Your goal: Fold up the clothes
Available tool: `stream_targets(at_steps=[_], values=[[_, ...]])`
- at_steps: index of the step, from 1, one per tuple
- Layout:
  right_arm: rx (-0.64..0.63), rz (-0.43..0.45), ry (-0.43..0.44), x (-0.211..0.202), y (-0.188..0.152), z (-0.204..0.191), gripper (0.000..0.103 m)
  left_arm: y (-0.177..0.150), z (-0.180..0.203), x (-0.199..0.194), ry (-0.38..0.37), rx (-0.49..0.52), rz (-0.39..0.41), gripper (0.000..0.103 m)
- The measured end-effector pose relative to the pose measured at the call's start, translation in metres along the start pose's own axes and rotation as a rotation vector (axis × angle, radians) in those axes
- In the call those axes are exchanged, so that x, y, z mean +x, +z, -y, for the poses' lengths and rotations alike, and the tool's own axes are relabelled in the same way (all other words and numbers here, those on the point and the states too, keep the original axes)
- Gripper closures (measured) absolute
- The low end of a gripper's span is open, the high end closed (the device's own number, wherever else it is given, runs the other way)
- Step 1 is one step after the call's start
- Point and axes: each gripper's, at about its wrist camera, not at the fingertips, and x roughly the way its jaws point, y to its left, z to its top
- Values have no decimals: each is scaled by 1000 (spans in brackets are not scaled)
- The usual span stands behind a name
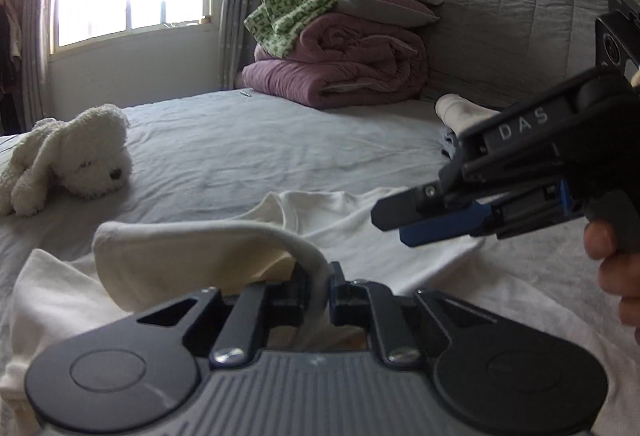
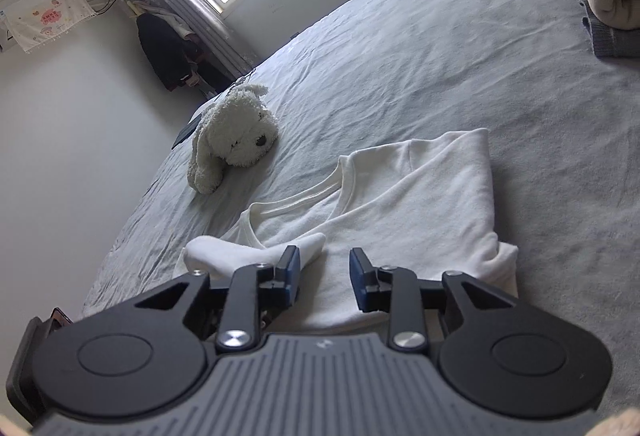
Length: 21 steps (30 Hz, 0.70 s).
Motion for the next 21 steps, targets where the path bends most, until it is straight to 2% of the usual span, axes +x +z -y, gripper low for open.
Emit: stream_targets(at_steps=[2, 4, 9, 14, 19, 21], values=[[-6, -1, 6, 1, 1, -2, 62, -1, 2, -4, -42, 18, -16, 65], [-23, -3, 15, 4, 4, -7, 57, -2, 5, -8, -85, 36, -32, 61], [-115, -23, 34, 13, 6, -28, 54, -5, 12, -24, -133, 132, -70, 57], [-259, -58, 47, 22, 3, -57, 54, -6, 5, -51, -146, 197, -106, 45], [-406, -89, 52, 30, -12, -82, 54, -5, -12, -84, -170, 220, -139, 44], [-473, -107, 47, 34, -19, -92, 54, -4, -24, -97, -147, 216, -132, 44]])
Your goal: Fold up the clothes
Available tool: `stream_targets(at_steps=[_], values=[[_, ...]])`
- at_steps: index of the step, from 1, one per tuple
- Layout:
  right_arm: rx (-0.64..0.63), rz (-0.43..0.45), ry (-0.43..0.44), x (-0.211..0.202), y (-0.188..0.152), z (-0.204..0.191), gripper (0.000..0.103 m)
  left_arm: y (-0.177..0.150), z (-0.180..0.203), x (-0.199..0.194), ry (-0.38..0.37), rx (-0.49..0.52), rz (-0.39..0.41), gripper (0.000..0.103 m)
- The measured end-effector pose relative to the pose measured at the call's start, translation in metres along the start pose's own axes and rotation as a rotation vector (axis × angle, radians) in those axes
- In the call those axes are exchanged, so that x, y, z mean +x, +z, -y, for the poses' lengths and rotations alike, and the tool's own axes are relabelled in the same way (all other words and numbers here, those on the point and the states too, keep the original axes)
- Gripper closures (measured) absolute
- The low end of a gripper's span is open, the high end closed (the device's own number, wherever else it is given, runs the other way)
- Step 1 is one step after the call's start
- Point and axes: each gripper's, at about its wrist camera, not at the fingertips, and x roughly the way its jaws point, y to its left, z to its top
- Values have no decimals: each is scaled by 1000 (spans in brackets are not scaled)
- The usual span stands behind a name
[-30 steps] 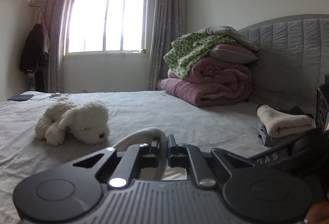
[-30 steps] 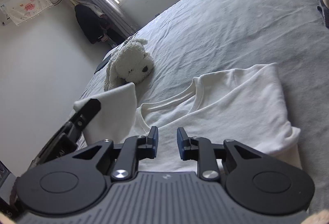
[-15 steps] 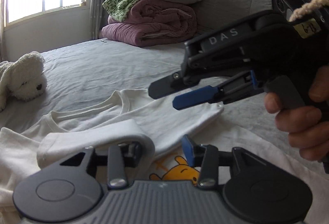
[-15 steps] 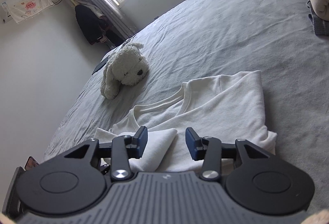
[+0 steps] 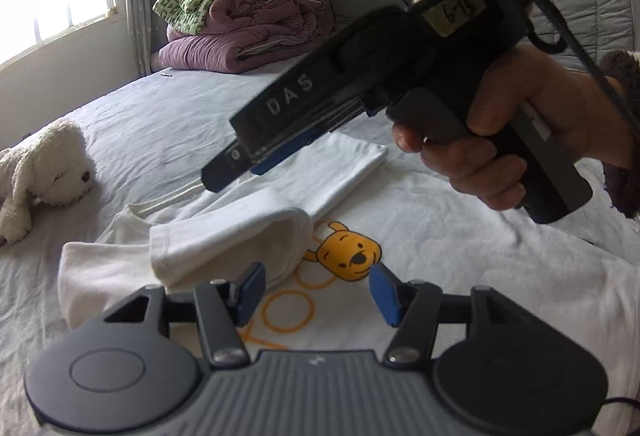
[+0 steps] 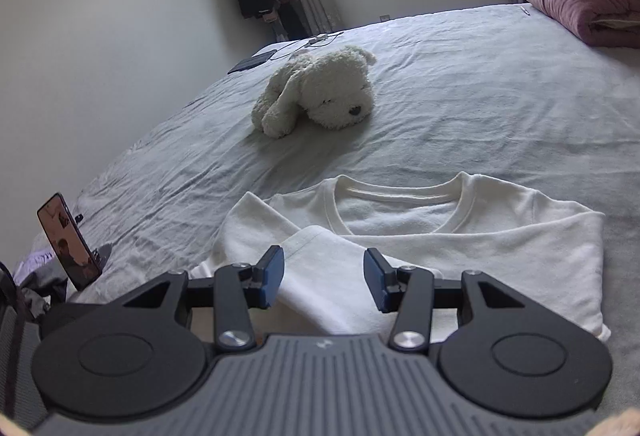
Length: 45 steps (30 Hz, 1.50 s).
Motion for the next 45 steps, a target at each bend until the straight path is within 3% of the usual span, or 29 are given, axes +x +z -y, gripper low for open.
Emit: stream_targets(at_steps=[9, 13, 16, 18, 20, 21, 22, 25, 31, 38, 41, 45], values=[[-391, -89, -96, 24, -12, -56, 54, -21, -87, -27, 206, -253, 74, 46], [-500, -144, -155, 42, -20, -68, 54, -29, -111, -16, 220, -365, 87, 59], [-573, -188, -213, 57, -27, -74, 54, -38, -121, -2, 207, -431, 47, 74], [-636, -216, -265, 69, -32, -77, 55, -42, -124, 3, 188, -466, 21, 77], [-692, -216, -309, 78, -35, -80, 63, -45, -125, 6, 181, -481, 0, 79], [-694, -202, -332, 79, -31, -81, 70, -45, -125, 6, 179, -482, -4, 79], [-689, -186, -356, 80, -26, -80, 86, -45, -125, 6, 177, -488, -7, 79], [-668, -132, -423, 80, -9, -79, 95, -44, -127, 7, 177, -506, -26, 79], [-610, 42, -488, 51, 39, -86, 96, -43, -129, 5, 176, -542, -26, 79], [-488, 242, -451, 3, 83, -93, 96, -38, -138, -13, 186, -625, 119, 80], [-412, 279, -434, -7, 88, -80, 96, -38, -135, -5, 162, -627, 87, 80], [-287, 266, -425, -12, 80, -44, 96, -40, -123, 13, 158, -571, 12, 80]])
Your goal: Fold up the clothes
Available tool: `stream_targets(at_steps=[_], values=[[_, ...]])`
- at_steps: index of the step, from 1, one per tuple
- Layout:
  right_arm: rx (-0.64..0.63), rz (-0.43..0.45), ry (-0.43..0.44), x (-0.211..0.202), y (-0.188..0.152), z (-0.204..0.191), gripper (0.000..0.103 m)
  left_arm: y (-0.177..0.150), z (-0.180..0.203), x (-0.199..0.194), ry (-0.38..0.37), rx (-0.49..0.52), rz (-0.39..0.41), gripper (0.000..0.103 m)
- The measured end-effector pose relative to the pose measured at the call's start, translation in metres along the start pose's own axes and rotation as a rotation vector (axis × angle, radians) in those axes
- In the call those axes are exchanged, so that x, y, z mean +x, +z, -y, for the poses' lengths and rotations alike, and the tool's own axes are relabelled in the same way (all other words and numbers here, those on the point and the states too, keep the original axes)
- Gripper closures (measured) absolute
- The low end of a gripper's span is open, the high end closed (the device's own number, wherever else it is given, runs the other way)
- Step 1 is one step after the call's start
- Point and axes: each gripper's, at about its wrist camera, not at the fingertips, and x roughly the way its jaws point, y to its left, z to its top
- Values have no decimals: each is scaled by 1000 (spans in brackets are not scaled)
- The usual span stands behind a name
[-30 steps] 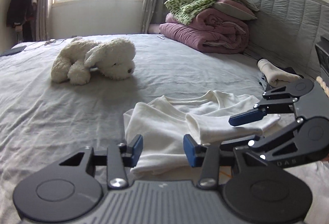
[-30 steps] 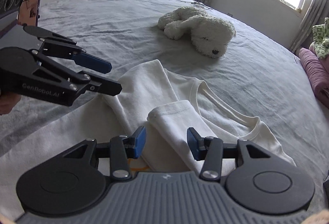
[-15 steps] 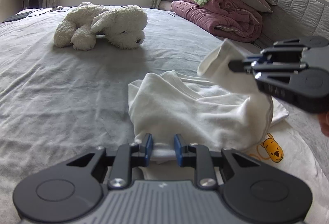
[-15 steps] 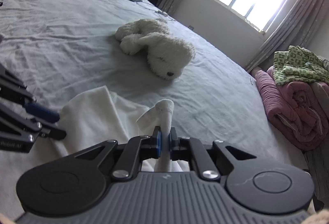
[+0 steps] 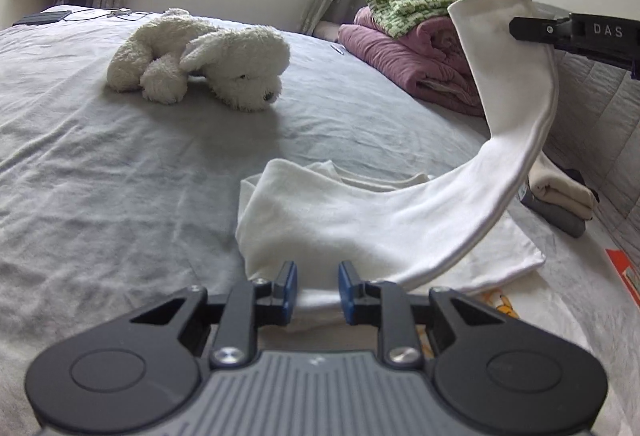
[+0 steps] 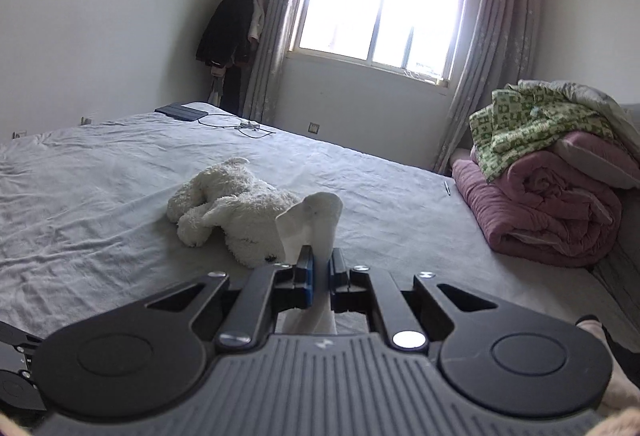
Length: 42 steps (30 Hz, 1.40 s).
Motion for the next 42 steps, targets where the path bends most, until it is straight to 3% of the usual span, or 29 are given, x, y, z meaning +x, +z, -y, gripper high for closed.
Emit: stream_targets(at_steps=[11, 18, 21, 26, 32, 37, 42], values=[[383, -127, 2, -5, -100, 92, 96, -7, 14, 9, 9, 60, -36, 80], [457, -249, 19, -12, -157, 104, 96, -9, 24, 8, 10, 123, -55, 79], [479, -274, 58, -24, -170, 108, 90, -9, 29, 8, 8, 158, -66, 73], [480, -289, 87, -44, -166, 119, 59, 1, 18, 1, -44, 86, -79, 70], [496, -232, 51, -48, -153, 137, 58, 12, -6, -11, -12, -31, 1, 67], [397, -241, 155, -27, -126, 103, 57, 22, -25, -2, 42, -46, 34, 67], [289, -265, 227, -10, -112, 65, 57, 41, -64, 18, 58, -178, -4, 69]])
